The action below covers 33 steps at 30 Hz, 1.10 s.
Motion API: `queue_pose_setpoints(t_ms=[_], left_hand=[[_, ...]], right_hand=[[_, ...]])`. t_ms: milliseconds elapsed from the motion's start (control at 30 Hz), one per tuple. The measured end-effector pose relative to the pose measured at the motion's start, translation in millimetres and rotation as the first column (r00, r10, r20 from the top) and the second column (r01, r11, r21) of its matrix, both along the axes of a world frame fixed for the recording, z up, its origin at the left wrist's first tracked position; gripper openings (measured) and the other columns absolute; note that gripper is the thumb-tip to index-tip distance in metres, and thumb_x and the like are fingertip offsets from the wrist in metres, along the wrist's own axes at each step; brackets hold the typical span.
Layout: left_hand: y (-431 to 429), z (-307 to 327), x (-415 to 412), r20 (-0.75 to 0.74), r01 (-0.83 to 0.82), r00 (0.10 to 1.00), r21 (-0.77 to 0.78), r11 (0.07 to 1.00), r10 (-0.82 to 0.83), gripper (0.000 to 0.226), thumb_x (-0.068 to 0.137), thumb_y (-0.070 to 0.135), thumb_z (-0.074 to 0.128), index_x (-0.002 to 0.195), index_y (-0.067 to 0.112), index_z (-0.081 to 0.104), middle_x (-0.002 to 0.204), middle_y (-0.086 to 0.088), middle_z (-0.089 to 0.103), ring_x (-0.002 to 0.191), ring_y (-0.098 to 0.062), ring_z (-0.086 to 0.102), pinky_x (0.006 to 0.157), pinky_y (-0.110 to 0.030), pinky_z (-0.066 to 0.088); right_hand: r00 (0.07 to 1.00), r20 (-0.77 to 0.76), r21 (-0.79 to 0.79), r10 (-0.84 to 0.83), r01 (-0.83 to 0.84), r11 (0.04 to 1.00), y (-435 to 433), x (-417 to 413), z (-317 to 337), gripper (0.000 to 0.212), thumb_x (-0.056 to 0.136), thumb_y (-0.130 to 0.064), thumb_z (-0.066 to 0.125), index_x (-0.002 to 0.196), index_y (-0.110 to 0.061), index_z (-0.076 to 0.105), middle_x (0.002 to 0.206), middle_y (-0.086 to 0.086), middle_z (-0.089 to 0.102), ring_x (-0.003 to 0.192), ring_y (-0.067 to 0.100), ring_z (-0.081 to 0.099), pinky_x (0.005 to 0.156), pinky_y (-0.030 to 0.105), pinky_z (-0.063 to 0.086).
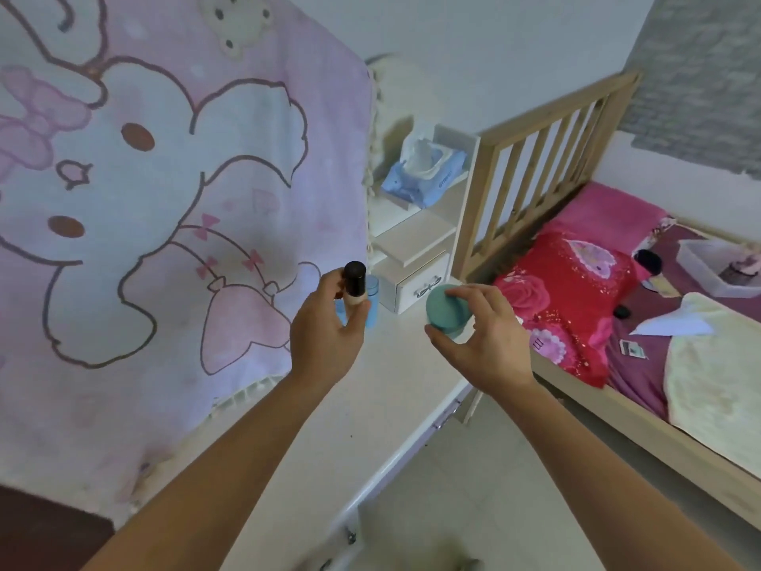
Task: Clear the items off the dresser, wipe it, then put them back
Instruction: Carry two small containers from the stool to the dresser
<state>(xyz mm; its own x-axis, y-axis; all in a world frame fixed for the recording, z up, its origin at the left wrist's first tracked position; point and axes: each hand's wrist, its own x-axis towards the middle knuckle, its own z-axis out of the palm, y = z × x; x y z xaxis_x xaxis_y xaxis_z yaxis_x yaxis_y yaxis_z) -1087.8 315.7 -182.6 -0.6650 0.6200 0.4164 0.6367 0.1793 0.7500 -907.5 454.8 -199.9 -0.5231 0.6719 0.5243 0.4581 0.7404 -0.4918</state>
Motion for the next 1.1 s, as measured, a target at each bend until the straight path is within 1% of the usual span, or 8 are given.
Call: queue_pose_setpoints(t_ms=[100, 233, 400, 533, 600, 800, 900, 1100], left_hand=[[42, -26, -17, 0.05, -0.059, 0.997, -0.021, 0.998, 0.06, 0.031, 0.09, 0.036, 0.064, 0.116, 0.022, 0.055, 0.102, 0.01, 0.065, 0.095, -0.009, 0.058, 0.072, -0.025, 0.043], [90, -72, -32, 0.117, -0.183, 0.974, -0.112, 0.977, 0.196, 0.03, 0.091, 0.039, 0.063, 0.114, 0.023, 0.054, 0.099, 0.01, 0.065, 0.09, -0.009, 0.059, 0.075, -0.027, 0.047], [137, -125, -37, 0.233, -0.355, 0.888, -0.199, 0.913, 0.396, 0.029, 0.089, 0.034, 0.065, 0.114, 0.031, 0.052, 0.096, 0.014, 0.064, 0.087, -0.007, 0.059, 0.07, -0.022, 0.045], [159, -158, -37, 0.28, -0.451, 0.809, -0.267, 0.851, 0.517, 0.026, 0.088, 0.033, 0.067, 0.109, 0.032, 0.053, 0.098, 0.012, 0.063, 0.086, -0.009, 0.059, 0.073, -0.032, 0.051], [167, -172, -37, 0.285, -0.489, 0.775, -0.293, 0.821, 0.564, 0.026, 0.088, 0.032, 0.067, 0.11, 0.03, 0.054, 0.1, 0.012, 0.063, 0.085, -0.008, 0.059, 0.074, -0.034, 0.052], [188, -218, -49, 0.315, -0.509, 0.725, -0.353, 0.785, 0.612, 0.025, 0.087, 0.03, 0.069, 0.107, 0.031, 0.053, 0.098, 0.011, 0.065, 0.083, -0.008, 0.06, 0.074, -0.031, 0.053], [195, -240, -55, 0.327, -0.496, 0.717, -0.38, 0.781, 0.615, 0.027, 0.086, 0.03, 0.07, 0.107, 0.031, 0.052, 0.099, 0.012, 0.065, 0.086, -0.006, 0.06, 0.076, -0.03, 0.053], [200, -266, -64, 0.292, -0.486, 0.732, -0.41, 0.772, 0.616, 0.029, 0.086, 0.026, 0.069, 0.108, 0.029, 0.051, 0.097, 0.009, 0.065, 0.086, -0.014, 0.061, 0.075, -0.037, 0.053]], right_hand=[[0.998, 0.032, -0.039, 0.05, -0.049, 0.998, 47, -26, -27, 0.057, 0.072, -0.051, 0.079, 0.12, -0.027, 0.059, 0.121, -0.005, 0.057, 0.106, 0.016, 0.056, 0.073, 0.032, 0.055], [0.977, 0.117, -0.131, 0.179, -0.164, 0.978, 113, -69, -71, 0.058, 0.07, -0.054, 0.078, 0.119, -0.032, 0.057, 0.12, -0.009, 0.056, 0.104, 0.014, 0.057, 0.076, 0.031, 0.055], [0.893, 0.211, -0.266, 0.399, -0.34, 0.902, 182, -116, -116, 0.06, 0.069, -0.055, 0.078, 0.119, -0.035, 0.053, 0.12, -0.011, 0.055, 0.102, 0.011, 0.056, 0.076, 0.027, 0.052], [0.81, 0.259, -0.343, 0.527, -0.432, 0.834, 217, -147, -145, 0.059, 0.068, -0.055, 0.078, 0.117, -0.037, 0.051, 0.119, -0.011, 0.054, 0.099, 0.01, 0.056, 0.075, 0.024, 0.049], [0.776, 0.271, -0.381, 0.57, -0.458, 0.803, 223, -158, -161, 0.059, 0.067, -0.053, 0.079, 0.116, -0.037, 0.05, 0.117, -0.012, 0.053, 0.098, 0.01, 0.056, 0.074, 0.023, 0.047], [0.724, 0.286, -0.452, 0.627, -0.475, 0.755, 227, -174, -220, 0.055, 0.069, -0.044, 0.081, 0.114, -0.032, 0.05, 0.118, -0.009, 0.052, 0.1, 0.015, 0.057, 0.076, 0.03, 0.052], [0.736, 0.268, -0.473, 0.622, -0.462, 0.75, 227, -178, -241, 0.055, 0.071, -0.039, 0.082, 0.114, -0.028, 0.051, 0.12, -0.006, 0.052, 0.101, 0.016, 0.056, 0.078, 0.034, 0.054], [0.779, 0.21, -0.493, 0.591, -0.437, 0.752, 225, -184, -261, 0.051, 0.074, -0.032, 0.082, 0.116, -0.022, 0.054, 0.132, 0.0, 0.05, 0.115, 0.02, 0.054, 0.084, 0.035, 0.055]])
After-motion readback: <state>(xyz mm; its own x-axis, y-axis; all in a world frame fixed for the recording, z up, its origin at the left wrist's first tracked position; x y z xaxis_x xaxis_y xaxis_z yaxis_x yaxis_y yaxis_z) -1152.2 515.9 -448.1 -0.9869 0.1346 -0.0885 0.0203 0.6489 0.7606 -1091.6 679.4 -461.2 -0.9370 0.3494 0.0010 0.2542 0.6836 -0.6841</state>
